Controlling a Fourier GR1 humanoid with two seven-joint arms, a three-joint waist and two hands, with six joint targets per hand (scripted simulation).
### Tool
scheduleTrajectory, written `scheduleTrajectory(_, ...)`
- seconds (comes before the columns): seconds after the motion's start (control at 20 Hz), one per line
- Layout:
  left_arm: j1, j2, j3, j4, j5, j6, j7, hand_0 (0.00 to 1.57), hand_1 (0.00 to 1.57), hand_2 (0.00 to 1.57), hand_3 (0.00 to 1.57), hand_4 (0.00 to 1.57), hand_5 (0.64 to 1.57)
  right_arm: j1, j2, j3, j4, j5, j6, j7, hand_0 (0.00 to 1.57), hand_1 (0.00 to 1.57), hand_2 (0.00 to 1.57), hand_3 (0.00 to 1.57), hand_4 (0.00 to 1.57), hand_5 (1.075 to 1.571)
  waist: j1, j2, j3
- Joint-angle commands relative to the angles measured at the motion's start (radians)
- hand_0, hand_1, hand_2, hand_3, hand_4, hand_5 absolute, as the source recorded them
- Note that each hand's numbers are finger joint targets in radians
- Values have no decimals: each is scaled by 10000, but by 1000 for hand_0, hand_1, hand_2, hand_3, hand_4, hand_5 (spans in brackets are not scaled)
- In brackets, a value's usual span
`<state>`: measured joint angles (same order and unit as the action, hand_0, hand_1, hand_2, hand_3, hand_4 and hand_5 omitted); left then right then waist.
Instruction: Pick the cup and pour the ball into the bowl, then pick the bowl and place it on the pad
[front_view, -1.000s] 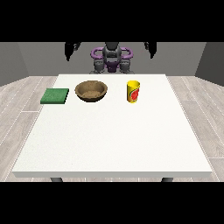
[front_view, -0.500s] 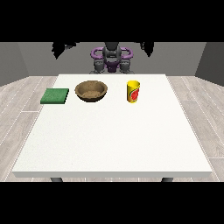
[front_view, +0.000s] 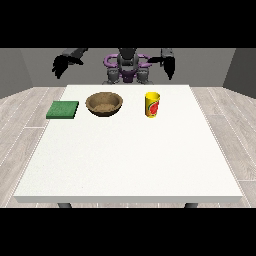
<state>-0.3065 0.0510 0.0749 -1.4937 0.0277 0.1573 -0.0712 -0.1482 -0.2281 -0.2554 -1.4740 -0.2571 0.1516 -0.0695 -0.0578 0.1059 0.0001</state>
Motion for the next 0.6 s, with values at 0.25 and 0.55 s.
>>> scheduleTrajectory(0.25,-765,-496,-19,2607,-189,410,-2303,0,0,0,0,421,1426,-855,-66,83,981,455,-44,-784,0,0,0,0,0,1571,-119,730,-3)
scheduleTrajectory(0.55,-1115,-194,382,3952,-109,158,-2944,0,0,0,0,370,1369,-782,-180,-176,2268,403,337,-1689,0,0,0,0,0,1571,-63,464,-1)
